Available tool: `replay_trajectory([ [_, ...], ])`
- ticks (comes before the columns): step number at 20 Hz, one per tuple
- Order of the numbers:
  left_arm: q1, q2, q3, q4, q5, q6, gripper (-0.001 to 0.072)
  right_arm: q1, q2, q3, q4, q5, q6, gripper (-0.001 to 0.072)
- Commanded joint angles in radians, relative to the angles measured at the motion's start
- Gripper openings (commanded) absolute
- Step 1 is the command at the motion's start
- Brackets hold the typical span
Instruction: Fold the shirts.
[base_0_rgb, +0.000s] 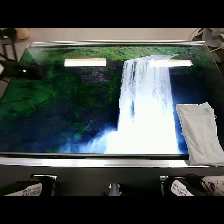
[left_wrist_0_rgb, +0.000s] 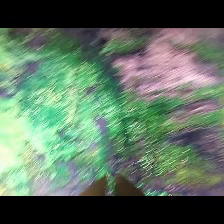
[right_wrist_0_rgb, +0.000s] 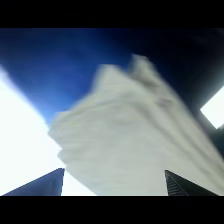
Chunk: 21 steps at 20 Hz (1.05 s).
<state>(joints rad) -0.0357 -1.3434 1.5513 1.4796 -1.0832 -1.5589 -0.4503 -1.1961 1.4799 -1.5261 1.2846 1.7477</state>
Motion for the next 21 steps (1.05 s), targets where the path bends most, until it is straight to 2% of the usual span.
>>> replay_trajectory([
  [1,-0.063,-0.146,0.059,0.146,-0.279,-0.137,0.0706,0.37,-0.143,0.078,-0.035,0.093,0.077,0.0695],
  [2,-0.076,-0.176,0.029,0.109,-0.4,-0.087,0.0711,0.409,-0.21,0.078,0.038,0.171,0.067,0.0695],
  [3,-0.087,-0.167,-0.03,0.082,-0.412,-0.063,0.0711,0.43,-0.275,0.078,0.103,0.254,0.063,0.069],
  [4,-0.098,-0.122,-0.105,0.081,-0.345,-0.068,0.0711,0.438,-0.315,0.078,0.132,0.296,0.063,0.0689],
  [6,-0.101,-0.02,-0.217,0.084,-0.156,-0.108,0.071,0.452,-0.326,0.077,0.095,0.265,0.062,0.069],
  [7,-0.1,0.003,-0.235,0.084,-0.108,-0.11,0.071,0.454,-0.317,0.077,0.069,0.227,0.063,0.0692],
  [21,-0.102,0.003,-0.223,0.083,-0.101,-0.11,0.0712,0.454,-0.307,0.077,0.063,0.26,0.069,0.069],
])
